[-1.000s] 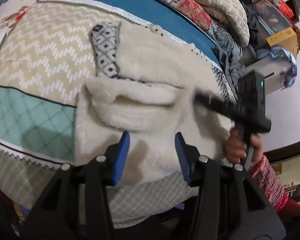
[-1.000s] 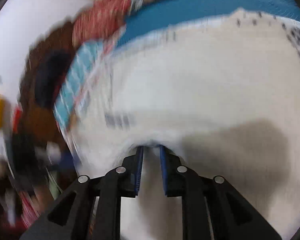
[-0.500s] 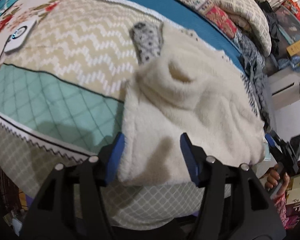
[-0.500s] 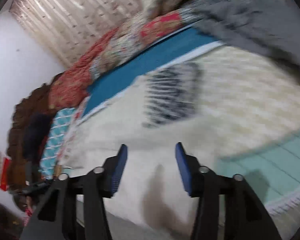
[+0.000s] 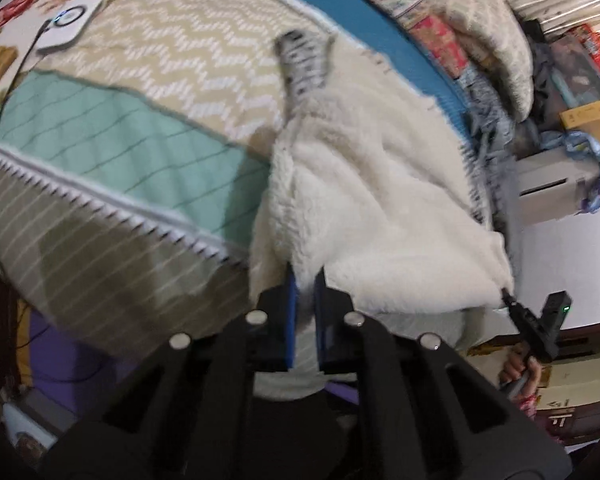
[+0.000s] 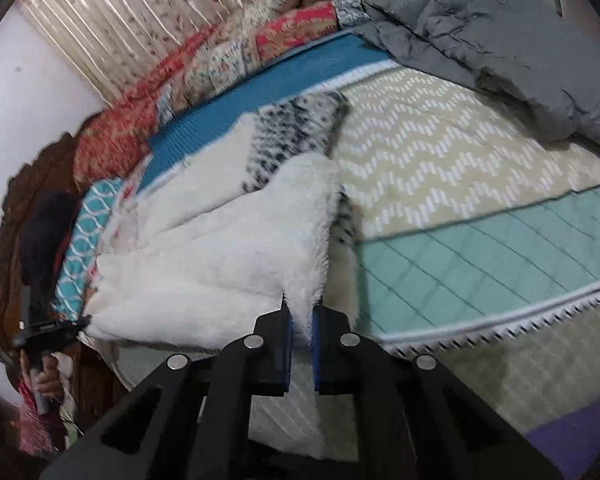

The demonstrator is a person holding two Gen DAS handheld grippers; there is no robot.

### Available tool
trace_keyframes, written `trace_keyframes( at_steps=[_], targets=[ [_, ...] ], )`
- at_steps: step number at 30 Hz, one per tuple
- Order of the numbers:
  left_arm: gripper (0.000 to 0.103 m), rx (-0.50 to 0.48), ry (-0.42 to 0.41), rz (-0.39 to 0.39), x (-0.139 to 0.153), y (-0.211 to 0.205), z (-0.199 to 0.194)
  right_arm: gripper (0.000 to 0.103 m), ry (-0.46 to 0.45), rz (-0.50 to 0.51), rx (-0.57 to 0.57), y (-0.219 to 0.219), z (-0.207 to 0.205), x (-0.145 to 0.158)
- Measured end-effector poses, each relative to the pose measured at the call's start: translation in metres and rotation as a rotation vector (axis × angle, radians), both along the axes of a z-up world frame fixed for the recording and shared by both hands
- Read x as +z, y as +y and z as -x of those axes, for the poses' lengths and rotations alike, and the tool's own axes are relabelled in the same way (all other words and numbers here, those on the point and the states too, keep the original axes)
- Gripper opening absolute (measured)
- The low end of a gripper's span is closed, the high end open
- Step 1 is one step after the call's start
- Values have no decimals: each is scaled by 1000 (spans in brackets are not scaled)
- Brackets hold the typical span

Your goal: Fold large clothes

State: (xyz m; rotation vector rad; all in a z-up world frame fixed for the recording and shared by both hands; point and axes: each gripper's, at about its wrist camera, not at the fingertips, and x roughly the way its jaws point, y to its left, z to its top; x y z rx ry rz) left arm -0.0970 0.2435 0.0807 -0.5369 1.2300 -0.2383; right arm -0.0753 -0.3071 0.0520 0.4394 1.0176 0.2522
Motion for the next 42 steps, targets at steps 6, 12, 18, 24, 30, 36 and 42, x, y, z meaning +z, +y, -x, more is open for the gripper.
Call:
trace_keyframes(
  at_steps=[6, 12, 18, 24, 30, 36, 42],
  targets=[
    [12, 35, 118, -70, -52, -10, -8, 37, 86, -60, -64, -6, -2, -57],
    [15, 42, -92, -133, 15, 7, 8, 53, -70, -29, -102, -30, 9, -7],
    [14, -111, -241, -157, 46, -36, -13, 58, -141, 6, 25, 14, -30, 13],
    [15, -194, -168, -249, -7, -85, -69, 58, -60, -68, 97, 40, -89, -29],
    [4, -139, -48, -260, -55, -61, -92, 57, 0, -60, 98, 37, -109, -58],
    [5, -193, -160, -284, 12, -50, -86, 58, -97, -46, 226, 22, -111, 11],
    [61, -151, -291, -362, 71, -72, -178, 75, -206, 65, 250, 37, -209, 60]
  ],
)
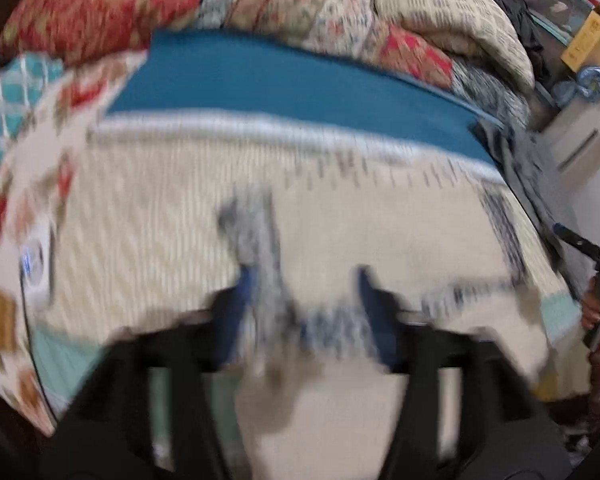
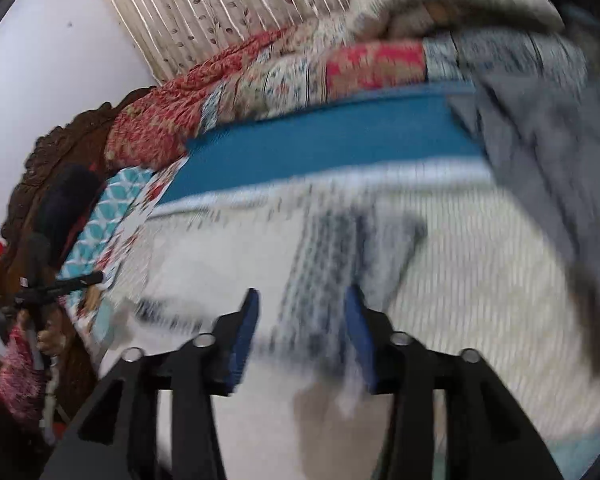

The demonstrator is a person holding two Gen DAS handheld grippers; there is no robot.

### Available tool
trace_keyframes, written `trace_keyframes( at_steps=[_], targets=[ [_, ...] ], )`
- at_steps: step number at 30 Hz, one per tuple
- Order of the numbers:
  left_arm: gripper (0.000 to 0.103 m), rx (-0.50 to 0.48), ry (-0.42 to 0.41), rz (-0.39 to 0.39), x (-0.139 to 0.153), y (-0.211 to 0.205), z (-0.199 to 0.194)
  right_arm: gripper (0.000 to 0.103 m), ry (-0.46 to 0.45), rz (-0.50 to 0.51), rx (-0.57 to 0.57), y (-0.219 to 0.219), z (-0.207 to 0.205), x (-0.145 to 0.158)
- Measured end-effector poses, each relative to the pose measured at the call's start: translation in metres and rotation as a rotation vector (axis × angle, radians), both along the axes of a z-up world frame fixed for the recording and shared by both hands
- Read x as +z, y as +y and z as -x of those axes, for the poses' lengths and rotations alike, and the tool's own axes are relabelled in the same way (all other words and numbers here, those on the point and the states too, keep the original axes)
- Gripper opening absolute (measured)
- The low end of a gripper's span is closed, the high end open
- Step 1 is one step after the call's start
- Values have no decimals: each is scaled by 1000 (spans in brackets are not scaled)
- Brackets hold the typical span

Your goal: Fold large clothes

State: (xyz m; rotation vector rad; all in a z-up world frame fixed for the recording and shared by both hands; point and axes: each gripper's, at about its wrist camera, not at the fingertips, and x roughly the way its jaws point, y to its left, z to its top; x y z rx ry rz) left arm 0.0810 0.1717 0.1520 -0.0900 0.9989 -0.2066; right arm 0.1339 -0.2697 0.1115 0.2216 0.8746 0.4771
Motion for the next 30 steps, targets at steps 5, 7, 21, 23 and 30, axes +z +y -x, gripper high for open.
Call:
trace_keyframes(
  at_steps=[5, 7, 21, 23, 30],
  targets=[
    [61, -25, 51, -126, -22, -61, -103, 79, 92, 84, 66, 49, -114, -28],
    [61, -21, 85, -160, -42, -78, -136, 79, 153, 130, 88, 71, -152, -50],
    [16, -74, 136, -170, -103, -111, -173, 46, 247, 168, 171, 99, -195, -107],
    [13, -82, 107, -192, -91, -115, -163, 41, 210, 196, 176, 102, -184, -96],
    [12, -89, -25, -118, -26, -108, -97, 37, 38, 161, 170, 98, -112, -23]
  ],
)
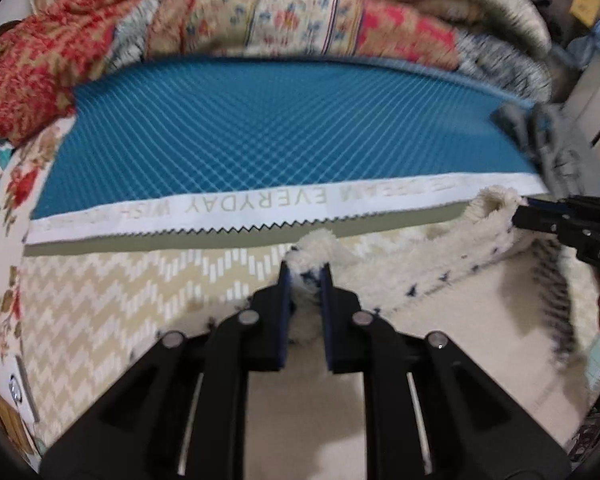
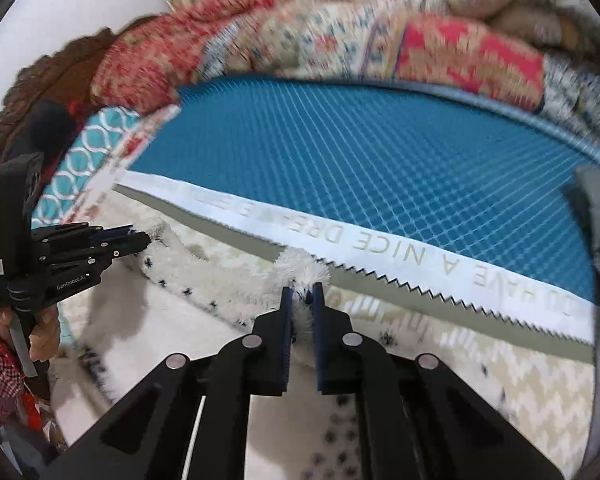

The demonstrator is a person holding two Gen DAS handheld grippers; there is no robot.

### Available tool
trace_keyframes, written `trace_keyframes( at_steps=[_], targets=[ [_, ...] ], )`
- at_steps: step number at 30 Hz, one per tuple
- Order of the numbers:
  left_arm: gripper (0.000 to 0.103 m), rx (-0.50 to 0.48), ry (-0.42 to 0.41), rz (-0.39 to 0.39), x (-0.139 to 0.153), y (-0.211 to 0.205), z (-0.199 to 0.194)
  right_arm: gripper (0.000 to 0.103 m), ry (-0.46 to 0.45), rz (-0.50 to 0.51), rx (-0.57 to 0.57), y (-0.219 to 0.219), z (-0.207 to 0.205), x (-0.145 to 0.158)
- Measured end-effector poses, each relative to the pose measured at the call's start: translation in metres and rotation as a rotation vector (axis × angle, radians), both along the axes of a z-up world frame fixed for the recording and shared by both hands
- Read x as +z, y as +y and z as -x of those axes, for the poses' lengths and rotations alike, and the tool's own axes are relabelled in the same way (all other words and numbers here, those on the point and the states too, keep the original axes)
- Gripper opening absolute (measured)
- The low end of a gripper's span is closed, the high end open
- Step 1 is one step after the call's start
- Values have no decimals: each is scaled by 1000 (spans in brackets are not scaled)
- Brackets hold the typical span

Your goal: Fold large clothes

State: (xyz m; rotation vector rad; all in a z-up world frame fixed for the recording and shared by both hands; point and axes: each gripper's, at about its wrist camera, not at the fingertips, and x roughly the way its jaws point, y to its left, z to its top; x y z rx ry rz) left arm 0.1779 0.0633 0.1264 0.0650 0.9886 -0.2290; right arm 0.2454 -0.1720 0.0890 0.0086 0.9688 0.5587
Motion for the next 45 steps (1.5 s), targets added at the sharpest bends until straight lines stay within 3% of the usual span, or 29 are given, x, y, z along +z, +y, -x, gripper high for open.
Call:
trace_keyframes(
  at_steps=[4, 9, 14, 19, 22, 27, 30, 34, 35, 39, 42, 45],
  targets=[
    [12, -39, -100, 42, 39, 6, 71, 37, -88, -54, 16, -12, 72, 36],
    [12, -94, -157, 77, 53, 16, 174, 37, -138, -113, 31, -19, 180, 52],
    [12, -127, -119, 104, 32, 24, 267, 36, -134, -130, 30, -25, 280, 31],
    [13, -88, -20, 126, -8, 27, 311, 36, -42, -111, -40, -17, 343, -22],
    [13, -55, 32, 131, -33, 31, 318, 36, -14, -70, -74, -7, 355, -48],
    [18, -38, 135, 77, -77, 30, 307, 36, 34, -33, -164, -1, 341, -89],
    [18, -56, 96, 82, -60, 29, 315, 39, 1, -25, -187, 4, 348, -80],
    [24, -167, 36, 114, -27, 34, 339, 50, -56, -2, -140, 4, 373, -59],
    [24, -192, 12, 138, -14, 40, 345, 57, -55, -15, -132, 1, 379, -53],
    [24, -180, -101, 228, 28, 62, 347, 68, -107, -116, -125, -18, 393, -13],
    [23, -146, -160, 247, 47, 61, 325, 73, -196, -124, -156, -18, 376, 19],
    [24, -155, -184, 192, 42, 40, 295, 73, -236, -48, -195, -5, 338, 32]
  ],
)
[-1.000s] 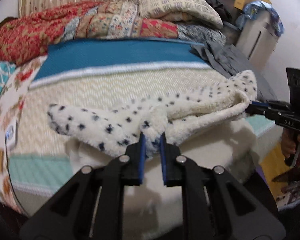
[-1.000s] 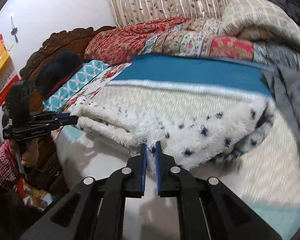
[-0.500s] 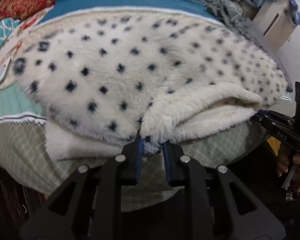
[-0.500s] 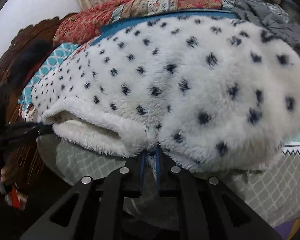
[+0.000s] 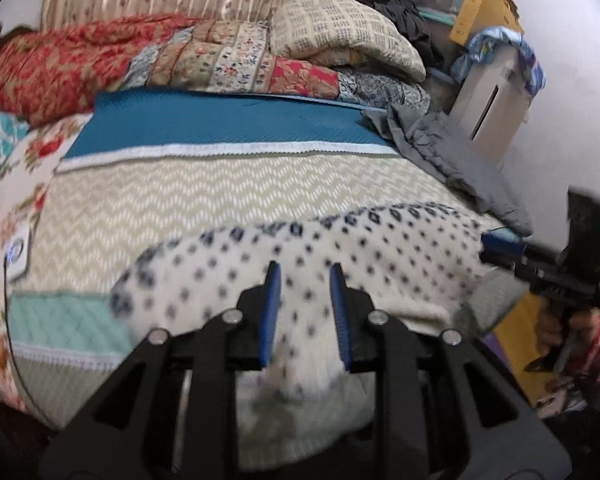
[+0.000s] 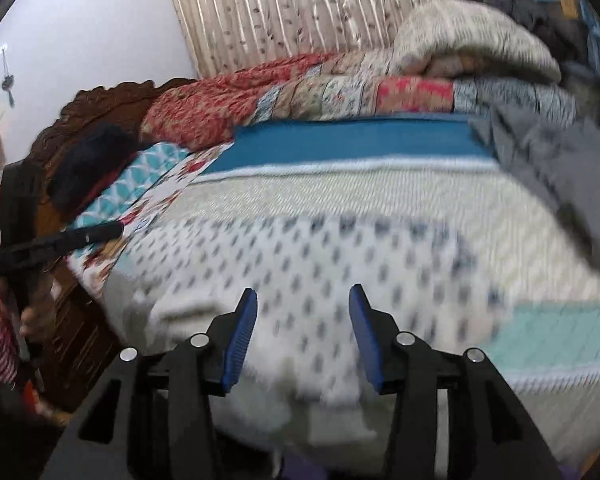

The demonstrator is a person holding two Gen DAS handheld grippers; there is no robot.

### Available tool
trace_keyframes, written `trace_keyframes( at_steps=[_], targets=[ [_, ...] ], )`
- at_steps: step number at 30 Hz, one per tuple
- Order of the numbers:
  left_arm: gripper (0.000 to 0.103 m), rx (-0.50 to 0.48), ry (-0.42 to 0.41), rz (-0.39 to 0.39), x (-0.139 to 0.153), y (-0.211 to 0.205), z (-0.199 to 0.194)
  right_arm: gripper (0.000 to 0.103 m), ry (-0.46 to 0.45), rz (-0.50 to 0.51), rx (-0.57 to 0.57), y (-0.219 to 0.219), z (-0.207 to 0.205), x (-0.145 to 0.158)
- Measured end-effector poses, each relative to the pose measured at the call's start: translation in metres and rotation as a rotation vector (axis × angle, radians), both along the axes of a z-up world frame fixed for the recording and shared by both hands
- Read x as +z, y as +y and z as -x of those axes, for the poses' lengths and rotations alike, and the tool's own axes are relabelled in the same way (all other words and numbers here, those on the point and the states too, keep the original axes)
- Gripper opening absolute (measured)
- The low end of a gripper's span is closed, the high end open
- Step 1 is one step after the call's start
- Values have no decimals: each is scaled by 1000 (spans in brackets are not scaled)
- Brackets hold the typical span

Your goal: Fold large clothes

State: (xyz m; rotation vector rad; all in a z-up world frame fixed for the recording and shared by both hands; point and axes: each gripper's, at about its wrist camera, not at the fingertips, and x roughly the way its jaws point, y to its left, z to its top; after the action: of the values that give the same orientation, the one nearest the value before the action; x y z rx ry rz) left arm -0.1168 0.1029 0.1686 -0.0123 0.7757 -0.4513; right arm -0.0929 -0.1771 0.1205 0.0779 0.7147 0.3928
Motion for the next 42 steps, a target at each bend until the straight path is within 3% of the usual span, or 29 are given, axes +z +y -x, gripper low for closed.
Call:
trace_keyframes(
  at_steps=[2, 6, 9, 11, 16, 20, 26, 33, 36, 42],
  targets=[
    [24, 10, 31, -51, -21, -17, -24, 73, 8, 9, -31, 3, -27, -8],
    [24, 90, 107, -180, -71, -34, -57, 73, 124, 24, -115, -9, -69, -46],
    [27, 132, 185, -153, -105, -24, -71, 73, 210, -13, -157, -30, -81, -84],
    [27, 134, 183, -146, -113, -23, -72, 73, 229, -61, -160, -38, -86, -102],
    [27, 149, 178, -196, -116, -29, -73, 73, 189, 13, -169, -27, -81, -106],
    [27, 161, 177, -206, -116, -32, -70, 73, 196, -15, -165, -30, -79, -105],
    [27, 168, 170, -239, -115, -36, -69, 73, 206, -16, -184, -26, -71, -79],
    [27, 178, 160, -257, -116, -38, -65, 73, 88, 36, -134, -6, -26, -44],
    [27, 181, 151, -268, -117, -40, -64, 73, 85, 52, -113, 1, -18, -45],
    [27, 187, 141, -274, -117, -41, -61, 73, 187, 32, -91, 9, -16, -75]
  ],
)
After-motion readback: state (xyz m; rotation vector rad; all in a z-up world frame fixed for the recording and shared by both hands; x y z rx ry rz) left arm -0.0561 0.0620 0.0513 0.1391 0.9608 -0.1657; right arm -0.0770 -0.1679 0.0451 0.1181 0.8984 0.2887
